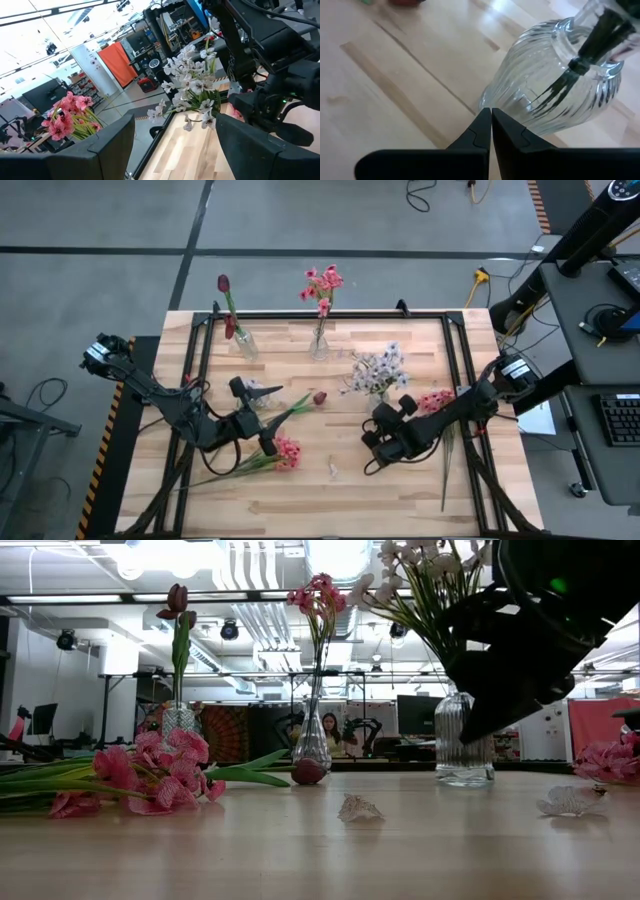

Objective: Sort flowers into vase by color
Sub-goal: Adjust the right transparent vase

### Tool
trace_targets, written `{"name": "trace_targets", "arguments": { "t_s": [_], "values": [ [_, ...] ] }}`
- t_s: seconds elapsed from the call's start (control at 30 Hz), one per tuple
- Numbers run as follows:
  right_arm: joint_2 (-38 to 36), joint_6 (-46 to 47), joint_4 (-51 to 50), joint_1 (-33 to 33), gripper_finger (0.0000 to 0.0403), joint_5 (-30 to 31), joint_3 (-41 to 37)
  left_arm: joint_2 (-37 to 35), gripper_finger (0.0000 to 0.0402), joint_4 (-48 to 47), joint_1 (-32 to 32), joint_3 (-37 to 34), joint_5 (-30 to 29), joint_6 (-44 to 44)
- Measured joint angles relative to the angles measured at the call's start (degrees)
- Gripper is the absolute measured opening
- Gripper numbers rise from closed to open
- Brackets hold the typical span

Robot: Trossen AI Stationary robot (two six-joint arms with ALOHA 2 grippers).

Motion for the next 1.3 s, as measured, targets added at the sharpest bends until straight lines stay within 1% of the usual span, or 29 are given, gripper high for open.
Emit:
{"name": "trace_targets", "arguments": {
  "t_s": [0.17,0.53,0.8,1.0,1.3],
  "values": [
    [0.0,0.0,0.3,-1.1,0.0009,0.7,-0.6,0.0,0.0261,0.0,0.0,0.0,0.0,0.0],
    [0.0,2.0,0.9,-2.9,0.0009,4.7,-2.2,0.0,0.0261,0.0,0.0,0.0,0.0,0.0],
    [0.0,1.9,0.9,-5.5,0.0009,7.7,-2.3,0.0,0.0261,0.0,0.0,0.0,0.0,0.0],
    [0.0,-0.3,0.7,-8.1,0.0009,9.5,-2.3,0.0,0.0261,0.0,0.0,0.0,0.0,0.0],
    [0.0,-6.2,0.6,-12.3,0.0009,11.0,-2.3,0.0,0.0261,-0.3,0.0,0.0,-0.1,0.0]
  ]
}}
